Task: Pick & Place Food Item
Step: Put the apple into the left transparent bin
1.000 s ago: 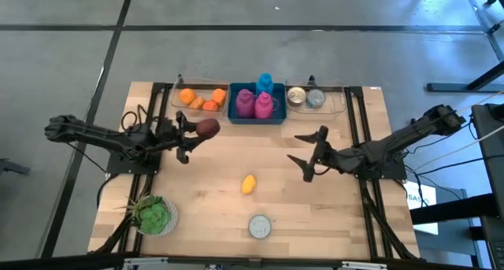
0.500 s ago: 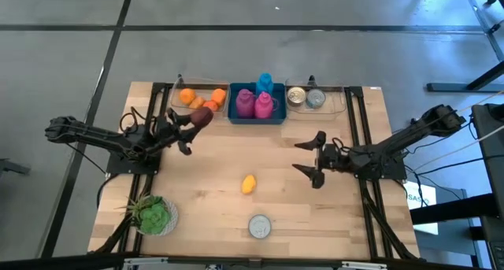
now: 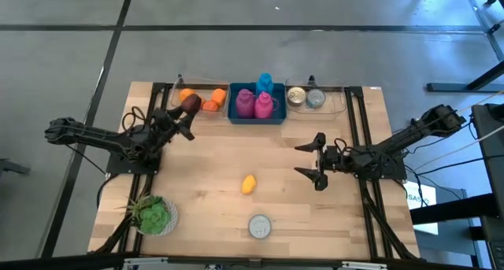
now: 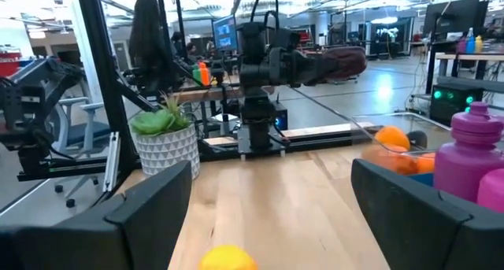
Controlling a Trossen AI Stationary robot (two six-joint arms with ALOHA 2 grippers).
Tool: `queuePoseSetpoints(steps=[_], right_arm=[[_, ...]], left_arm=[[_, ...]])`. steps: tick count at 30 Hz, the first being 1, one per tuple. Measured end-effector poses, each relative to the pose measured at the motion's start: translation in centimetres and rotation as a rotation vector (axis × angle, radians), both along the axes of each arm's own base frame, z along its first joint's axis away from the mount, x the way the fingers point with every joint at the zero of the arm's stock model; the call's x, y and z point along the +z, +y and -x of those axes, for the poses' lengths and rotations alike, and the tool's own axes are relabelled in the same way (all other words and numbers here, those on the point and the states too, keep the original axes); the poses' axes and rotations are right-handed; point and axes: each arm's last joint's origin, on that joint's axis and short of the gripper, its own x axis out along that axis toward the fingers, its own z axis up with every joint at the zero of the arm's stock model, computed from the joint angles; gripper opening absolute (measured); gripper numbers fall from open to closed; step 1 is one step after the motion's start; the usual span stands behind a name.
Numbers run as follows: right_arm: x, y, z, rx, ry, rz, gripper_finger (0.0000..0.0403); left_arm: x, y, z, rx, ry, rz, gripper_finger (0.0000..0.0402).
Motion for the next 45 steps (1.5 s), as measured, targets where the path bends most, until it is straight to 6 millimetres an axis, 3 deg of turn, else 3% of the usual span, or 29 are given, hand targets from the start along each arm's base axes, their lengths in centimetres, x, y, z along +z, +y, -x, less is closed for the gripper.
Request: queuePoseSetpoints(steps=[11, 16, 21, 33, 45], right_arm=[[0.1, 0.0, 0.0, -0.003, -0.006, 0.019, 0.0345], [0.1, 0.0, 0.0, -0.006, -0.005, 0.026, 0.0345], [0.1, 0.0, 0.0, -0.005, -0.005, 0.025, 0.0345], [0.0, 0.0, 0.0, -0.002, -0.002, 0.022, 0.0345], [-0.1, 0.0, 0.0, -0.002, 0.011, 0.022, 0.0345]], left_arm=[[5.0, 1.8, -1.4, 0.089, 0.292, 0.048, 0.0180], [7.2, 3.5, -1.8, 0.092, 0.352, 0.133, 0.0180], [8.0, 5.8, -2.5, 0.102, 0.434, 0.230, 0.0180], [6.0, 12.7, -4.9, 0.040, 0.583, 0.501, 0.0180], [4.9, 16.8, -6.2, 0.090, 0.717, 0.680, 0.0180]])
